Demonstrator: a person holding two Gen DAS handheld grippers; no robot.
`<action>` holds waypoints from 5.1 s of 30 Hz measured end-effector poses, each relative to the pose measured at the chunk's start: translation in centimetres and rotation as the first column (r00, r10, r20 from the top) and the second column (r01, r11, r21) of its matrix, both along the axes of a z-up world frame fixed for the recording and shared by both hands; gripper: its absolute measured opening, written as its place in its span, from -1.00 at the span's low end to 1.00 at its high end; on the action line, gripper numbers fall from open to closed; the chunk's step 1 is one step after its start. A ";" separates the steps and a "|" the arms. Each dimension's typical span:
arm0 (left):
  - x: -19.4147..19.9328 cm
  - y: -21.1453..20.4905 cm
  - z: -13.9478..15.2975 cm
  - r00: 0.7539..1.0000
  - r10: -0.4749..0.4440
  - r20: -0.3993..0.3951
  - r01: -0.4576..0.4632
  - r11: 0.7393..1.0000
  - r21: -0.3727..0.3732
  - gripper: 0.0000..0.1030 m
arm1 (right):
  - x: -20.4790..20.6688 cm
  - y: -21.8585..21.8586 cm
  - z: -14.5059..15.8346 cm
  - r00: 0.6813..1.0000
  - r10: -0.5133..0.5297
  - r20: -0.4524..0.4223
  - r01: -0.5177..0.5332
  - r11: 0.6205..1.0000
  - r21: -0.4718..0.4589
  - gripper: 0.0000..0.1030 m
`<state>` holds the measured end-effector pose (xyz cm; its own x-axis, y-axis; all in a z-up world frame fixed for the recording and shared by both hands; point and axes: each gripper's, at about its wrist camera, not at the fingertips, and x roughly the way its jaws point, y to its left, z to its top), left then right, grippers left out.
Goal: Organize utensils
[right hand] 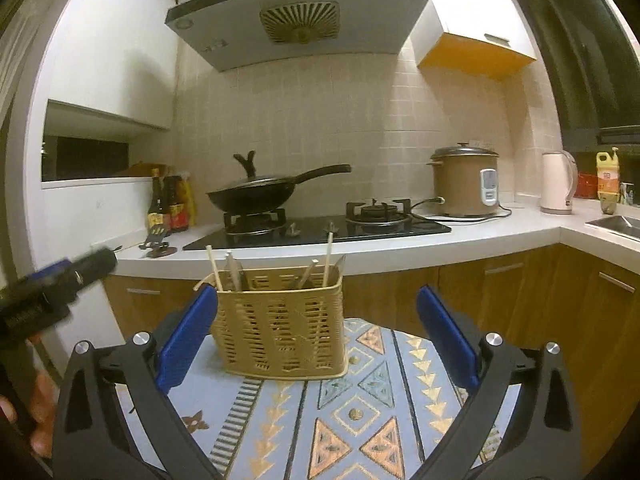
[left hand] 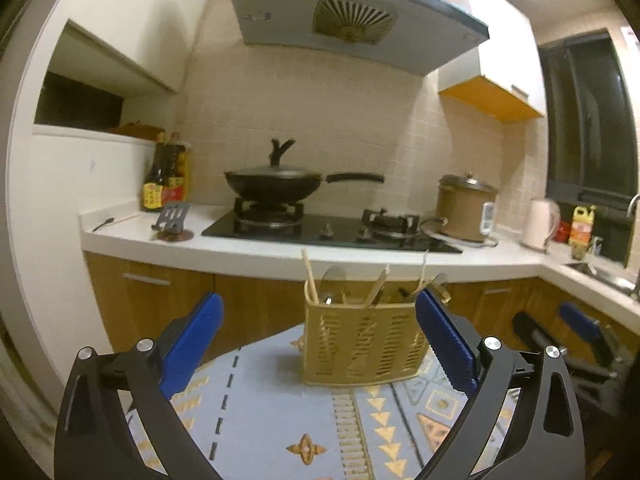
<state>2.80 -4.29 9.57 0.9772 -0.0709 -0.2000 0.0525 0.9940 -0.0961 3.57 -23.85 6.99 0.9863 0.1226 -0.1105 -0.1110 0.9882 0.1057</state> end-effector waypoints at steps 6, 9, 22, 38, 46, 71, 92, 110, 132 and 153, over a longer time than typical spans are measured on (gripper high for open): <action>2.2 -1.0 -2.8 0.998 0.052 -0.025 -0.051 0.998 0.028 0.82 | 0.6 -0.4 -1.6 0.999 -0.051 -0.011 0.051 0.999 -0.020 0.85; 2.9 -1.0 -3.6 0.998 0.059 -0.021 -0.059 0.998 0.000 0.82 | 0.9 -0.3 -2.3 0.997 -0.074 -0.015 0.073 0.996 -0.052 0.85; 2.2 -2.5 -6.0 0.996 0.085 0.012 -0.086 0.994 0.066 0.83 | 1.4 -1.4 -2.9 0.997 -0.036 -0.067 0.037 0.999 0.003 0.85; 2.2 -2.8 -6.4 0.995 0.095 0.016 -0.096 0.991 0.090 0.84 | 1.9 -2.5 -3.1 0.995 -0.023 -0.099 0.028 0.999 0.047 0.85; 2.4 -2.4 -6.3 0.995 0.100 0.005 -0.100 0.992 0.079 0.84 | 2.0 -1.9 -3.3 0.994 -0.020 -0.103 0.023 0.999 0.023 0.85; 2.7 -1.9 -6.5 0.995 0.096 -0.009 -0.095 0.994 0.058 0.84 | 2.0 -1.6 -3.2 0.993 -0.016 -0.113 0.019 1.000 0.020 0.85; 2.6 -1.8 -6.4 0.995 0.099 -0.012 -0.098 0.994 0.051 0.84 | 2.0 -1.4 -3.5 0.993 -0.007 -0.119 0.008 1.000 0.014 0.85; 2.7 -1.9 -6.5 0.995 0.098 -0.012 -0.097 0.994 0.055 0.84 | 2.2 -1.3 -3.5 0.993 -0.001 -0.122 0.002 1.000 0.005 0.85; 2.8 -1.3 -6.4 0.994 0.112 -0.006 -0.112 0.992 0.056 0.84 | 2.3 -1.4 -3.5 0.992 0.001 -0.122 -0.001 1.000 0.005 0.85; 3.3 -1.3 -6.6 0.991 0.129 -0.029 -0.127 0.990 0.057 0.86 | 2.4 -1.4 -3.5 0.992 0.003 -0.122 -0.003 1.000 0.006 0.85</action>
<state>6.11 -5.54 2.94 0.9705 0.0664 -0.2317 -0.0779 0.9961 -0.0408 5.92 -25.26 3.50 0.9650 0.1267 -0.2295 -0.0999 0.9872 0.1245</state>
